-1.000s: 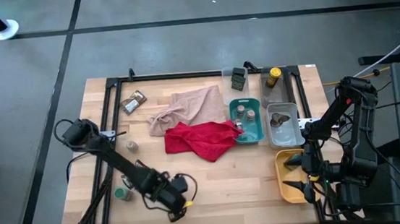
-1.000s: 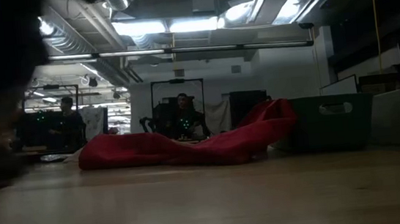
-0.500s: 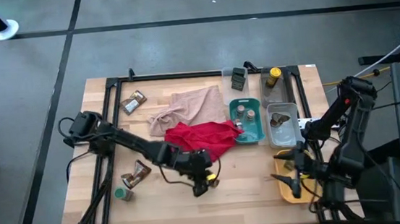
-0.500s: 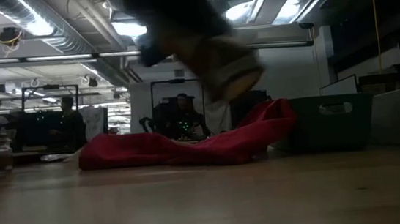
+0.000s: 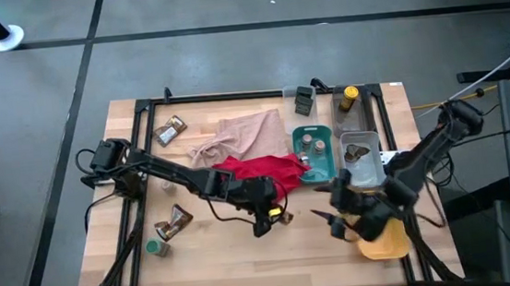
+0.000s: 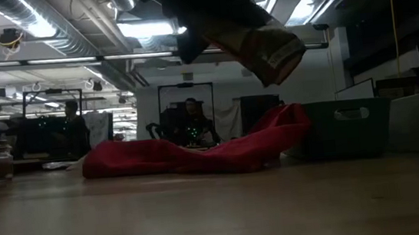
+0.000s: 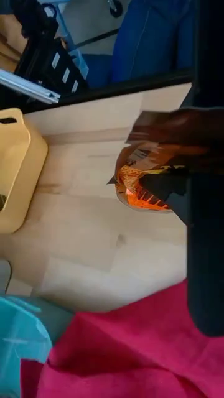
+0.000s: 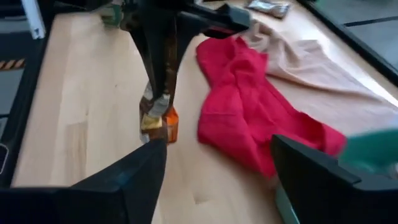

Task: Sort spices by type
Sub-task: Put the bottom orange pouch seasoning into the light blue bin

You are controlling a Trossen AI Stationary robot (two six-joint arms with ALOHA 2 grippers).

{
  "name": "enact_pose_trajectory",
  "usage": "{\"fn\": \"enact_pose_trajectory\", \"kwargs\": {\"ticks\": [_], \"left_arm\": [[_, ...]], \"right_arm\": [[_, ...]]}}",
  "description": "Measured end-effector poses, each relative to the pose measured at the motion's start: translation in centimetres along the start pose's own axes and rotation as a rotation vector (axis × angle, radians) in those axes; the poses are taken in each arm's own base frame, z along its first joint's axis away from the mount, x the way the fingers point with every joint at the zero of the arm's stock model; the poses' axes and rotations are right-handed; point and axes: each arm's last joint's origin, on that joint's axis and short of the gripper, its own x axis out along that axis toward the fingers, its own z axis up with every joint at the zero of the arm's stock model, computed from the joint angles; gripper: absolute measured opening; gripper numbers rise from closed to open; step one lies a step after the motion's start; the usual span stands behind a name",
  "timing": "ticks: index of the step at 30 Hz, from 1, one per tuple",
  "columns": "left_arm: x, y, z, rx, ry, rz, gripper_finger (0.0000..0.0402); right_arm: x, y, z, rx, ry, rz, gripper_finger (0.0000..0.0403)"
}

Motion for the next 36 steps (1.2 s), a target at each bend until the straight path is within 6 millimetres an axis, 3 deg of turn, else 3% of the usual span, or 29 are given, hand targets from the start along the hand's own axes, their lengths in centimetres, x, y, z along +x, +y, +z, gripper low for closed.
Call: {"fn": "enact_pose_trajectory", "kwargs": {"ticks": [6,13,24,36], "left_arm": [[0.0,-0.3,0.1,0.023,-0.021,-0.015,0.0000],[0.0,-0.6,0.4,0.080,-0.059,-0.031,0.0000],[0.0,-0.8,0.9,0.109,-0.117,-0.041,0.0000],[0.0,-0.7,0.6,0.123,-0.087,-0.027,0.0000]], "right_arm": [[2.6,-1.6,2.4,-0.005,0.039,0.152,0.0260],[4.3,-2.7,3.9,-0.003,0.019,0.257,0.0255],[7.4,-0.8,3.3,-0.111,-0.011,0.312,0.0255],[7.6,-0.6,3.3,-0.111,-0.014,0.306,0.0255]]}}
